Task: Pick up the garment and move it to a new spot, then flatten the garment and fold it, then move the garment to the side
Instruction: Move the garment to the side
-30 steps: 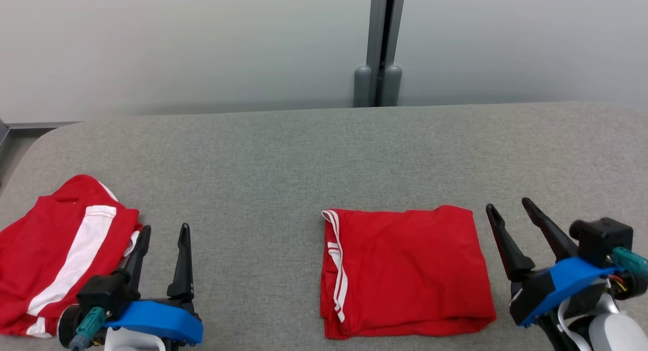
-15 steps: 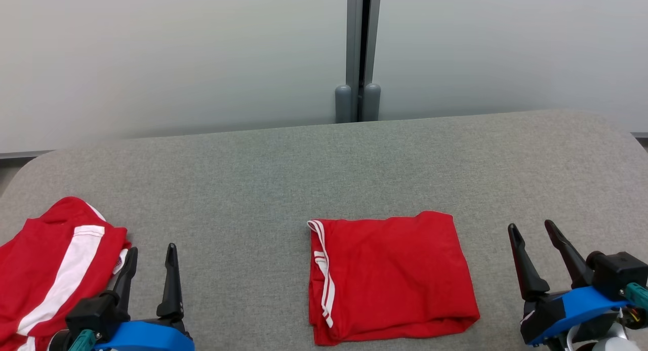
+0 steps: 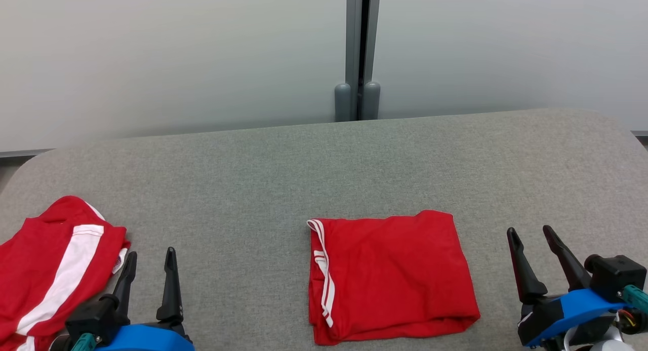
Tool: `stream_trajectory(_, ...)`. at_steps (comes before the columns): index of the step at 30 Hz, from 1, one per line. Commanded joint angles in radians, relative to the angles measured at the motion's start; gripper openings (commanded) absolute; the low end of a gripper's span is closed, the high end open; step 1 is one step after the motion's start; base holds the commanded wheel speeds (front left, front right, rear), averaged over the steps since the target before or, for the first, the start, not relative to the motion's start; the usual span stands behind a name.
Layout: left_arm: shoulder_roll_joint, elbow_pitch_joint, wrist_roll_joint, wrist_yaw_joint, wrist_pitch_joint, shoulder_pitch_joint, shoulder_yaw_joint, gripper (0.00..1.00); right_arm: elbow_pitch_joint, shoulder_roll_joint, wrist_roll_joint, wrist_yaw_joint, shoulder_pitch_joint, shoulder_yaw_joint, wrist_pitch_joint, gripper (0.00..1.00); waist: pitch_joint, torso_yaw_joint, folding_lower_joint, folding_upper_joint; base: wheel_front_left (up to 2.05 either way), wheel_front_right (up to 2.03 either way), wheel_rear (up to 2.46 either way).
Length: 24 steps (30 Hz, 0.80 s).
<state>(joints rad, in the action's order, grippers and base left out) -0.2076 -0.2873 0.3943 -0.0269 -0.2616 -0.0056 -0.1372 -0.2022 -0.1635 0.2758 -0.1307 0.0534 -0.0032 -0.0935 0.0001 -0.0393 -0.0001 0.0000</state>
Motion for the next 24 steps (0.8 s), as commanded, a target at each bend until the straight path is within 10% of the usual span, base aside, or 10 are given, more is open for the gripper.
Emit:
stream_trajectory(1, 0.000, 0.001, -0.008, -0.003, -0.005, -0.001, 0.008, 1.00, 0.002, 0.004, 0.002, 0.000, -0.002, -0.001, 0.001, 1.00, 0.000, 0.002, 0.0001, 0.0000, 0.00, 0.00, 0.00)
stream_trajectory(7, 0.000, 0.008, -0.010, -0.004, -0.005, -0.013, 0.006, 1.00, 0.008, 0.021, 0.009, 0.000, 0.011, -0.002, 0.047, 1.00, 0.011, 0.012, 0.0001, 0.0000, 0.00, 0.00, 0.00)
stream_trajectory(24, -0.002, 0.026, -0.037, -0.022, -0.003, -0.120, -0.040, 1.00, -0.156, 0.110, -0.086, 0.000, 0.232, -0.089, 0.645, 1.00, 0.172, 0.093, 0.0001, 0.0000, 0.00, 0.00, 0.00)
